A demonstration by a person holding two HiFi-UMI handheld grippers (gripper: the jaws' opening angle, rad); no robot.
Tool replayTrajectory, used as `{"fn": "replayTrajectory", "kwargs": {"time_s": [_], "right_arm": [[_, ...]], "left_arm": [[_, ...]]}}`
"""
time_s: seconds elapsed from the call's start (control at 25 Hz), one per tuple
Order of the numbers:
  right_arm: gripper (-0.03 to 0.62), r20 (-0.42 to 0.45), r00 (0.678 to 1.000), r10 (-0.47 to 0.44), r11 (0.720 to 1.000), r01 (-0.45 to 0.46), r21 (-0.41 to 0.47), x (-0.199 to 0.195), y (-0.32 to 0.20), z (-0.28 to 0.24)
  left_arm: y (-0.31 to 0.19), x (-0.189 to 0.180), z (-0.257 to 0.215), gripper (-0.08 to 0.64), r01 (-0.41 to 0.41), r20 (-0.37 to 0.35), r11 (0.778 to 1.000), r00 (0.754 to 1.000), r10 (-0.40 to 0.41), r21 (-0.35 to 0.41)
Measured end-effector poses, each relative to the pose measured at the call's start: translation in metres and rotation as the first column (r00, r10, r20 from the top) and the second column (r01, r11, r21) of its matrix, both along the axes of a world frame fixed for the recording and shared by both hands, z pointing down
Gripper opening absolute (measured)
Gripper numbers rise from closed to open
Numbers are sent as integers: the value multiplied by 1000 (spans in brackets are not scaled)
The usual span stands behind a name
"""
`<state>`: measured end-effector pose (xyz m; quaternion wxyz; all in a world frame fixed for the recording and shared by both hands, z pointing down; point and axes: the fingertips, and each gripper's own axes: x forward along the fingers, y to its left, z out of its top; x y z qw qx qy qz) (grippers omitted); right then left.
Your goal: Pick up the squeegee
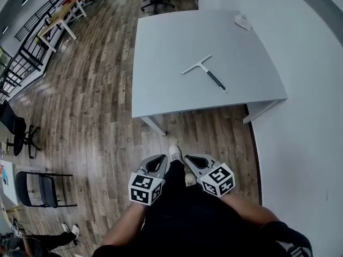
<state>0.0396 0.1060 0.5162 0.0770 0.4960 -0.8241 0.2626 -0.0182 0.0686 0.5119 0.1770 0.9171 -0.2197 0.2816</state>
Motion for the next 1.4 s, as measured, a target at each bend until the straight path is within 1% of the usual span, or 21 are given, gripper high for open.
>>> {"fn": "replayTrajectory", "kwargs": {"time_s": [0.16,0.32,0.56,0.72,0.8,1.0,1.4], "right_arm": [[6,4,995,101,994,-101,-34,29,4,16],[5,4,983,186,981,-185,-57,56,4,21],[5,-13,964,267,959,-267,-94,85,-5,28],[5,-19,943,332,935,-332,-129,104,-15,34],[6,-26,936,351,926,-351,-139,109,-24,34],[5,-54,924,378,913,-382,-141,126,-59,29],[5,-152,907,394,907,-410,-100,166,-126,6]], "left_arm": [[-3,31,12,8,-85,0,996,996,85,-19],[-10,62,17,8,-163,0,986,987,163,-28],[-24,106,28,8,-271,-6,961,962,272,-57],[-36,128,30,8,-328,-19,942,945,328,-74],[-49,134,29,8,-343,-27,936,939,342,-74],[-94,151,21,8,-351,-54,934,936,348,-63],[-158,174,13,8,-367,-121,929,925,360,-48]]}}
